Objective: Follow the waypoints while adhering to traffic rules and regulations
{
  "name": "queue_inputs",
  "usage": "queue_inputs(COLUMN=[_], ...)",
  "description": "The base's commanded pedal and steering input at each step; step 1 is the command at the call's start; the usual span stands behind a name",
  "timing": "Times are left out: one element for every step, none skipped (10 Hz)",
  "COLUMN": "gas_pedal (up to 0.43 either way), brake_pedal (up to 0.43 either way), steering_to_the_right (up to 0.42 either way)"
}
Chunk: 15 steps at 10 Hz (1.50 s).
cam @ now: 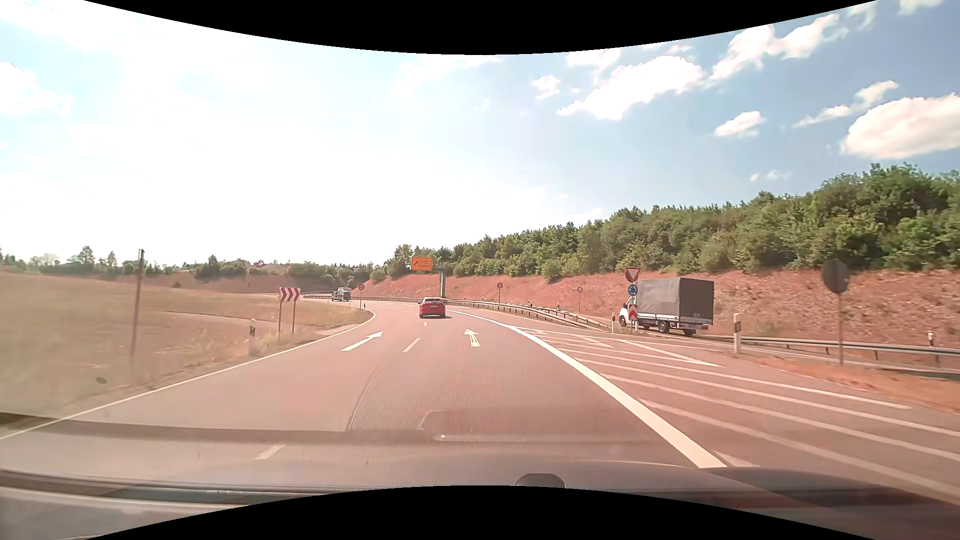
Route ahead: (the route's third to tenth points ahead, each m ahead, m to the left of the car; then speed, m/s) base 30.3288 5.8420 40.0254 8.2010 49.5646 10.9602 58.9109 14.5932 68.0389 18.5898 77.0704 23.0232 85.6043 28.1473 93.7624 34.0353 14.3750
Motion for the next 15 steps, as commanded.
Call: queue_inputs(gas_pedal=[0.130, 0.130, 0.130, 0.138, 0.138, 0.138, 0.138, 0.138, 0.138, 0.138, 0.138, 0.138, 0.138, 0.138, 0.138], brake_pedal=[0.000, 0.000, 0.000, 0.000, 0.000, 0.000, 0.000, 0.000, 0.000, 0.000, 0.000, 0.000, 0.000, 0.000, 0.000], steering_to_the_right=[-0.034, -0.031, -0.028, -0.028, -0.028, -0.028, -0.028, -0.028, -0.029, -0.029, -0.030, -0.030, -0.031, -0.031, -0.031])
